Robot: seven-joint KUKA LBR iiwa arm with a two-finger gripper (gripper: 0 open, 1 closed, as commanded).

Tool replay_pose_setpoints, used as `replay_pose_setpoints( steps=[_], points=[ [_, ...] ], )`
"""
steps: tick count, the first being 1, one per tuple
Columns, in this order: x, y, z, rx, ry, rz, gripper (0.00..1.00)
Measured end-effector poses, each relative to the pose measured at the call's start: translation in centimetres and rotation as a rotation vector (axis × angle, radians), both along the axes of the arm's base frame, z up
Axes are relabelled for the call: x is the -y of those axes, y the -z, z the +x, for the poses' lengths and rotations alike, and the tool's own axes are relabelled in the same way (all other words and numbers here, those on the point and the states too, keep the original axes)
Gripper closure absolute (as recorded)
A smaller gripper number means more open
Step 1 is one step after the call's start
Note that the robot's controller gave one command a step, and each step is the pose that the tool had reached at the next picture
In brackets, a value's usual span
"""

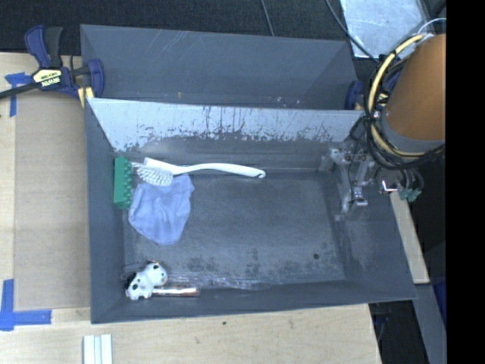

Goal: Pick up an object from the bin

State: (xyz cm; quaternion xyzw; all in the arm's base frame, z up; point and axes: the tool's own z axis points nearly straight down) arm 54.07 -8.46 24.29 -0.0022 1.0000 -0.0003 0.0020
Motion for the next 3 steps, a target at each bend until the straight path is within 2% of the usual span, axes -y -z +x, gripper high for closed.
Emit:
replay_pose_setpoints(
  steps=[1, 2, 3],
  points=[
    [0.0, 0.0, 0.0, 0.0, 0.0, 0.0, 0.0],
    [-3.1, 7.3, -5.3, 0.002, -0.114, -0.001, 0.0],
    [-6.2, 5.1, -4.1, 0.011, -0.068, -0.002, 0.0]
  ],
)
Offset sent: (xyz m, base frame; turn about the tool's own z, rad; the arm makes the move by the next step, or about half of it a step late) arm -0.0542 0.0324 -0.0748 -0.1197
